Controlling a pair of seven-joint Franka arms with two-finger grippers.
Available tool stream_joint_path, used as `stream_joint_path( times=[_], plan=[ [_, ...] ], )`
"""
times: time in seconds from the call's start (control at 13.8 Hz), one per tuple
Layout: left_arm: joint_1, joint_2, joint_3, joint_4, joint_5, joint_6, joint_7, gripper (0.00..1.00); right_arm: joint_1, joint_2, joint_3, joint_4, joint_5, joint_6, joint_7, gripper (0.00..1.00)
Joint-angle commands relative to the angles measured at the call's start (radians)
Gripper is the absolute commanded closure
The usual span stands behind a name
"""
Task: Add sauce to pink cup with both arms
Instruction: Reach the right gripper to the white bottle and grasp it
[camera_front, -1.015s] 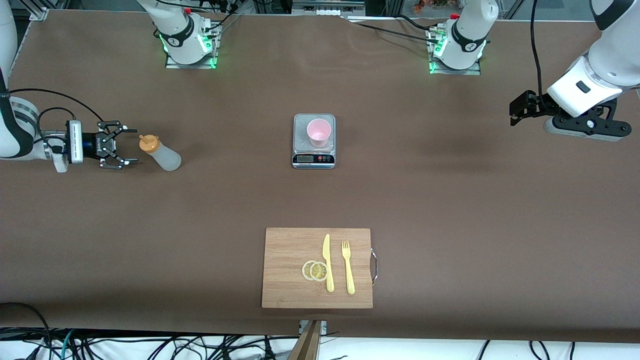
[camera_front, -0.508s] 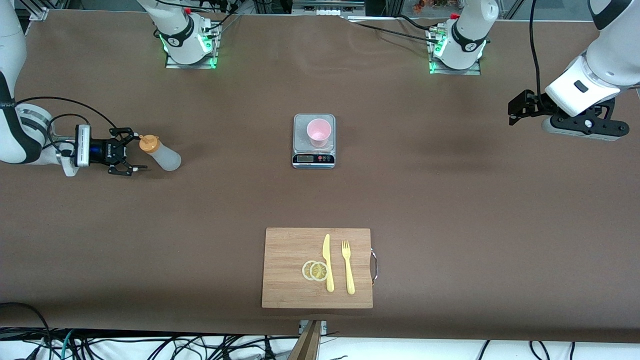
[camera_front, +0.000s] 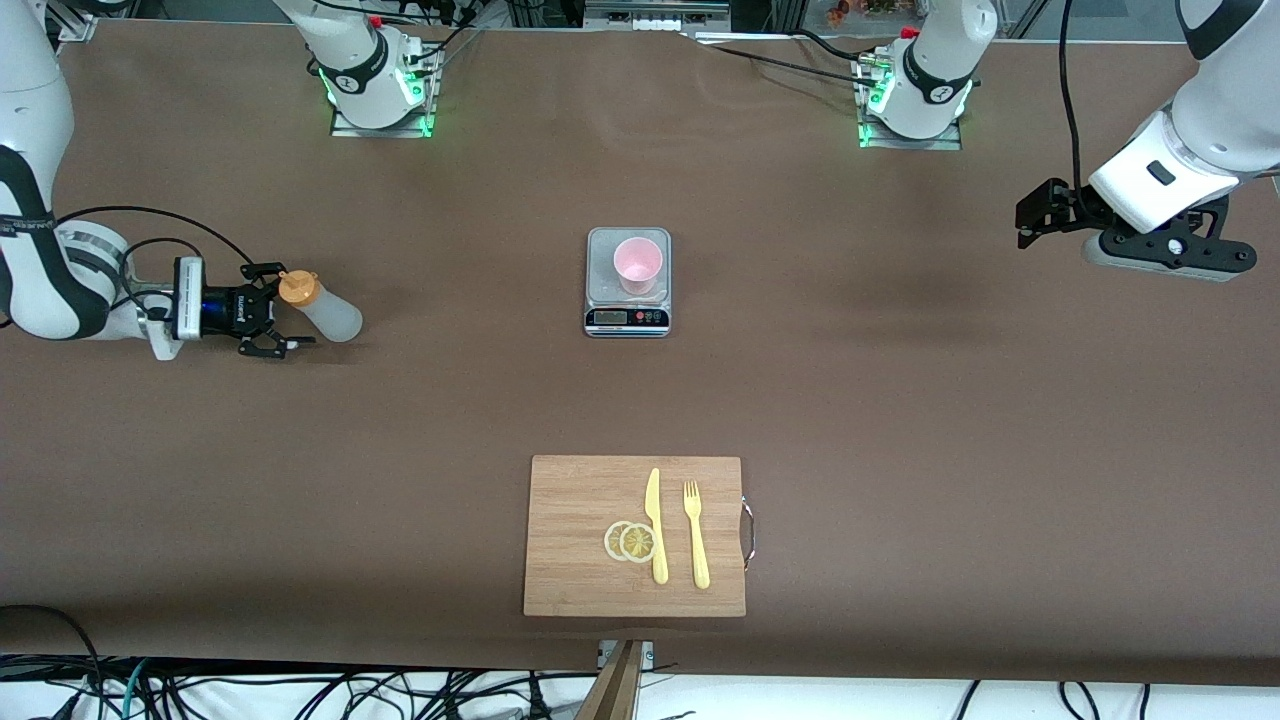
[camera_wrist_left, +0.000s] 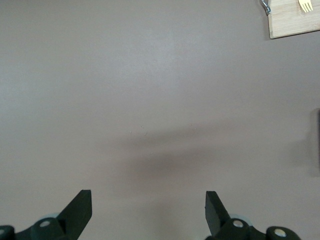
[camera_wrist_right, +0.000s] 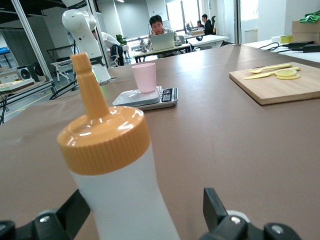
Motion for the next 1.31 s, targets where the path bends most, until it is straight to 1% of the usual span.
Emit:
stream_joint_path(
  times=[0.0,0.36,0.44,0.51,0.58,0.65,0.73,0.94,1.16,1.23],
  plan=[
    [0.000,0.014,0.002,0.033,-0.016,-0.026,0.019,0.00,0.017,0.025,0.004,-0.008,0.026,0.004,-0.039,0.00],
    [0.000,0.014,0.002,0.033,-0.017,-0.034,0.021,0.00,0.046,0.034,0.004,-0.020,0.056,0.004,-0.056,0.01],
    [0.000,0.014,0.002,0.033,-0.017,-0.034,0.021,0.00,0.049,0.034,0.004,-0.020,0.059,0.004,-0.056,0.03],
    [0.000,0.014,0.002,0.033,-0.017,-0.034,0.019,0.00,0.051,0.034,0.004,-0.020,0.059,0.002,-0.058,0.15],
    [0.000,0.014,0.002,0.033,-0.019,-0.034,0.019,0.00,0.059,0.034,0.004,-0.020,0.059,-0.001,-0.056,0.48],
    [0.000,0.014,0.002,0.033,-0.019,-0.034,0.019,0.00,0.059,0.034,0.002,-0.020,0.059,0.001,-0.056,0.65],
    [0.000,0.014,0.002,0.033,-0.017,-0.034,0.019,0.00,0.060,0.034,0.002,-0.019,0.057,0.001,-0.056,0.79],
    [0.000,0.014,0.002,0.033,-0.017,-0.035,0.021,0.00,0.066,0.034,0.002,-0.014,0.056,-0.001,-0.059,1.00],
    [0.000,0.014,0.002,0.033,-0.017,-0.035,0.021,0.00,0.068,0.032,0.002,-0.008,0.050,-0.001,-0.062,1.00],
    [0.000,0.014,0.002,0.033,-0.019,-0.035,0.021,0.00,0.071,0.029,0.002,0.012,0.043,-0.002,-0.061,1.00]
  ],
)
